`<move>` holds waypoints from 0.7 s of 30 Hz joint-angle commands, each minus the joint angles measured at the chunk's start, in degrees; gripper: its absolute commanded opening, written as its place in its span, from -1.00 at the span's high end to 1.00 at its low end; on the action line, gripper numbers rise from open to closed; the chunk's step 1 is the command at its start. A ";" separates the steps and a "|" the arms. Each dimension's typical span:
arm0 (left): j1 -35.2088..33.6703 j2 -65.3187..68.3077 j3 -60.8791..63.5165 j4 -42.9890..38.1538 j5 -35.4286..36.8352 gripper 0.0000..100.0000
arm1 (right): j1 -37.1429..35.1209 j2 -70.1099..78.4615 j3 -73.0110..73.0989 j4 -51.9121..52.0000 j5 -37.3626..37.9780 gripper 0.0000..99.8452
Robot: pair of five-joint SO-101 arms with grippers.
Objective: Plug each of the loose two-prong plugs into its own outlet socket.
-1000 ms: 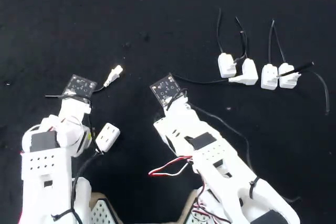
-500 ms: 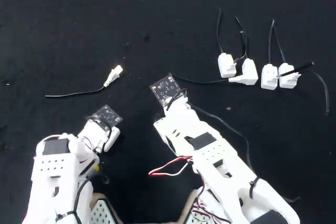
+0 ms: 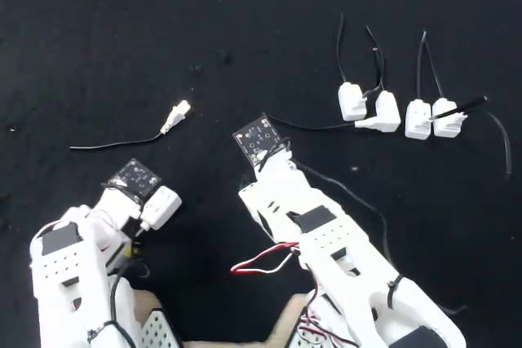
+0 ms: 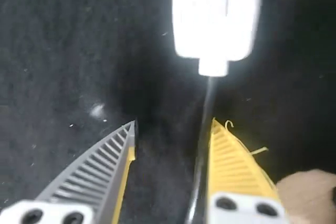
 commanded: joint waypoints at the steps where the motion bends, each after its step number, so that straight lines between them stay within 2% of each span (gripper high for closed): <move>1: -4.26 -0.26 -4.53 -2.29 -2.29 0.59 | 0.97 -1.63 -0.04 -1.41 0.26 0.63; 6: -5.85 -0.26 -6.73 -2.29 -3.87 0.59 | 0.97 -1.63 -0.04 -1.41 0.26 0.63; 14: -5.67 0.18 -10.24 -3.78 -2.29 0.59 | 0.97 -1.63 -0.04 -1.41 0.26 0.63; 18: -5.05 -0.09 -10.95 -6.33 8.70 0.59 | 0.97 -1.63 -0.04 -1.41 0.26 0.63; 21: -0.84 0.35 -14.46 -0.53 17.93 0.59 | 0.97 -1.63 -0.04 -1.41 0.26 0.63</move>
